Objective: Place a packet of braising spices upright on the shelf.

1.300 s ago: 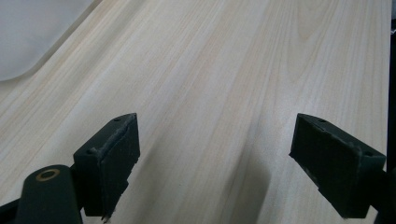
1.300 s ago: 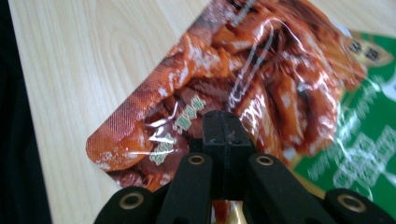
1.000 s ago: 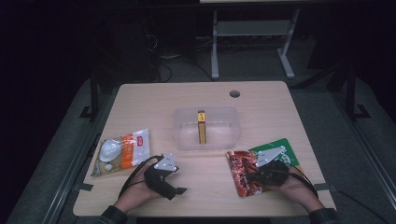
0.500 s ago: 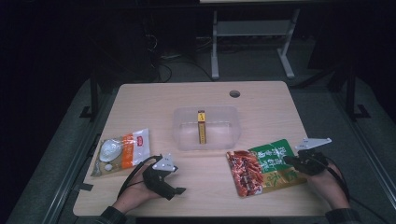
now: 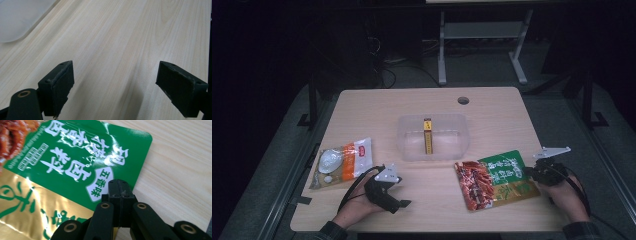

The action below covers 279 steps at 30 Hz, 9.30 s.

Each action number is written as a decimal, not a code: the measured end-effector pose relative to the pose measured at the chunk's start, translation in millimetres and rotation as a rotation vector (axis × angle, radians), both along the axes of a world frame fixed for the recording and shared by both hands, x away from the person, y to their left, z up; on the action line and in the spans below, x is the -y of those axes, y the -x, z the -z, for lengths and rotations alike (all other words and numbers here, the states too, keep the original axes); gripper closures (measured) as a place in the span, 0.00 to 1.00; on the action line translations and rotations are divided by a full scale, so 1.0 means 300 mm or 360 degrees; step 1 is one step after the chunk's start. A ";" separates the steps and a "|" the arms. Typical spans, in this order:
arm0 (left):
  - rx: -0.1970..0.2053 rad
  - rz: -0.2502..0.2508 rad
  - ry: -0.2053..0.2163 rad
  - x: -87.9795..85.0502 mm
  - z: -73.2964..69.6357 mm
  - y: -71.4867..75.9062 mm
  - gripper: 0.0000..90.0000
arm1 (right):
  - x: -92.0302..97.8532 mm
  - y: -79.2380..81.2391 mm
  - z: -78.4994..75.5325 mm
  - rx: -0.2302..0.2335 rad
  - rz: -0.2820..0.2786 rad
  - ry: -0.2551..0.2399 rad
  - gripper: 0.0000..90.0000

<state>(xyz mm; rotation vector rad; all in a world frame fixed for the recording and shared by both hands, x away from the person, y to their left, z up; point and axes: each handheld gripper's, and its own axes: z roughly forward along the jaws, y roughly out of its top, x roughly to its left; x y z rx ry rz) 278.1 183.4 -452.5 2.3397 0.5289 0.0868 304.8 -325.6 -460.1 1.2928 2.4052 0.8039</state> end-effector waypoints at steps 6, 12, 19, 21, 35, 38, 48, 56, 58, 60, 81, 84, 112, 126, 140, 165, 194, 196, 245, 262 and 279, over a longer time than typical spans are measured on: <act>-0.0007 0.0019 -0.0005 0.003 0.001 -0.002 0.16 | -0.015 -0.013 0.004 0.0009 -0.0017 -0.0008 1.00; -0.0010 0.0018 -0.0001 0.007 0.003 -0.001 0.16 | -0.042 -0.021 0.005 -0.0005 -0.0080 -0.0031 1.00; -0.0011 0.0013 0.0002 0.006 -0.001 -0.001 0.16 | -0.128 -0.022 0.004 -0.0011 -0.0206 -0.0043 1.00; -0.0011 0.0011 0.0014 0.006 -0.002 0.000 0.16 | -0.157 -0.022 0.003 -0.0017 -0.0247 -0.0037 1.00; 0.0022 0.0022 0.0018 0.010 -0.012 -0.003 0.16 | -0.346 0.015 -0.003 -0.0043 -0.0525 -0.0030 1.00; 0.0027 0.0020 0.0035 0.017 -0.014 -0.002 0.16 | -0.388 0.021 -0.004 -0.0035 -0.0578 -0.0021 1.00; 0.0031 0.0012 0.0075 0.032 -0.020 -0.004 0.16 | -0.522 0.026 -0.006 -0.0018 -0.0744 0.0003 1.00; 0.0022 0.0023 0.0100 0.089 -0.022 -0.031 0.16 | -0.468 0.043 -0.042 0.0038 -0.0610 -0.0167 0.82; 0.0025 0.0032 0.0096 0.107 -0.019 -0.045 0.16 | -0.455 0.053 -0.042 0.0035 -0.0590 -0.0181 0.69; 0.0016 0.0046 0.0078 0.122 -0.012 -0.055 0.16 | -0.440 0.060 -0.045 0.0023 -0.0550 -0.0204 0.59; -0.0021 0.0111 0.0020 0.236 0.053 -0.101 0.21 | -0.370 0.148 -0.061 0.0114 -0.0466 -0.0240 0.32; 0.0001 0.0125 0.0003 0.236 0.049 -0.097 0.26 | -0.369 0.145 -0.061 0.0108 -0.0462 -0.0240 0.32; 0.0066 0.0114 -0.0051 0.252 0.020 -0.061 1.00 | -0.352 0.134 -0.072 0.0154 -0.0421 -0.0285 0.30; 0.0073 -0.0094 0.0234 0.114 -0.085 -0.077 1.00 | -0.352 0.132 -0.078 0.0105 -0.0472 -0.0492 0.24; 0.0187 -0.0257 0.0377 0.009 -0.175 -0.075 1.00 | -0.458 0.126 -0.092 0.0070 -0.0654 -0.0639 0.22; 0.0231 -0.0313 0.0579 -0.023 -0.228 -0.051 1.00 | -0.644 0.017 -0.080 0.0091 -0.0782 -0.1001 0.87; 0.0257 -0.0349 0.0463 -0.066 -0.186 -0.031 0.62 | -0.618 0.005 -0.209 0.0117 -0.1020 -0.0793 1.00; 0.0252 -0.0335 0.0439 -0.064 -0.176 -0.023 0.55 | -0.620 0.005 -0.224 0.0135 -0.1039 -0.0766 1.00; 0.0095 -0.0225 0.0256 -0.075 -0.037 -0.008 0.19 | -0.411 -0.121 -0.526 0.0386 -0.0933 -0.0411 1.00; 0.0065 -0.0190 0.0222 -0.063 -0.024 -0.012 0.19 | -0.429 -0.248 -0.539 0.0444 -0.0823 -0.0398 1.00; 0.0055 -0.0187 0.0219 -0.058 -0.022 -0.012 0.19 | -0.460 -0.304 -0.510 0.0448 -0.0781 -0.0386 1.00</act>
